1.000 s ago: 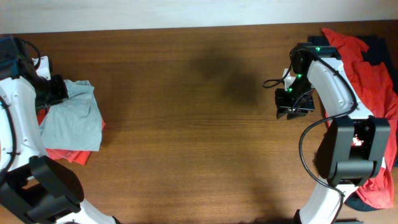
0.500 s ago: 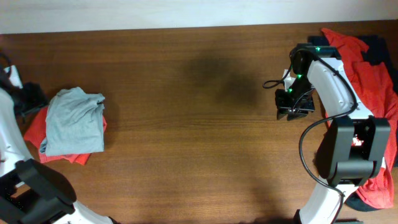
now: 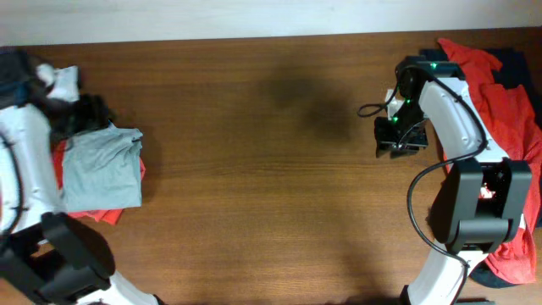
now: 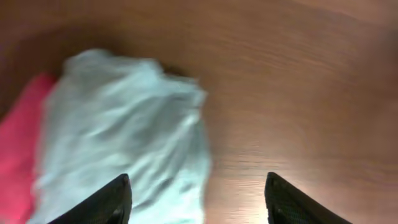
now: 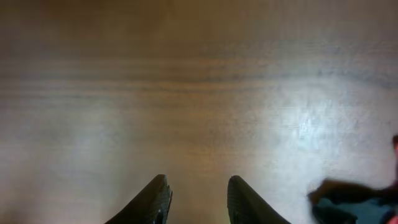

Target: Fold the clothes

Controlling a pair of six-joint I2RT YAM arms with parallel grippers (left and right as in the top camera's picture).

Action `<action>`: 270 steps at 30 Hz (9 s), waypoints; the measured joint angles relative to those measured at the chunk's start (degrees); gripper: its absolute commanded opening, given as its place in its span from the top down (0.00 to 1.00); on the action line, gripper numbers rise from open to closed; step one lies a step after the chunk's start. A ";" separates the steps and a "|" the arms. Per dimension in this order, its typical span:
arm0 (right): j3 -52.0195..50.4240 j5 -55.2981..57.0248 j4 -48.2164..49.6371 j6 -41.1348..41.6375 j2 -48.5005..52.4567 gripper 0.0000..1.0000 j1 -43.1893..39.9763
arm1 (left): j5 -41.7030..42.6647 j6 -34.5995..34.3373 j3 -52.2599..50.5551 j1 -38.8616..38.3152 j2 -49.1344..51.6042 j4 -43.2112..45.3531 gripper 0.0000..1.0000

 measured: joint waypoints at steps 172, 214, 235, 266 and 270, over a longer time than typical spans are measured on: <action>-96.21 6.95 73.59 -6.97 -114.31 0.01 5.18 | -12.74 -6.25 -102.84 -22.47 -106.12 62.34 0.01; -96.21 6.95 73.59 -6.99 -114.31 0.01 5.18 | -12.76 -6.25 -102.84 -22.49 -106.12 62.34 0.01; -96.21 6.95 73.59 -6.97 -114.31 0.01 5.18 | -12.74 -6.25 -102.84 -22.47 -106.12 62.34 0.01; -96.21 6.95 73.59 -6.97 -114.31 0.01 5.18 | -12.74 -6.25 -102.84 -22.47 -106.12 62.34 0.01; -96.21 6.95 73.59 -6.99 -114.31 0.01 5.18 | -12.74 -6.25 -102.84 -22.47 -106.12 62.34 0.00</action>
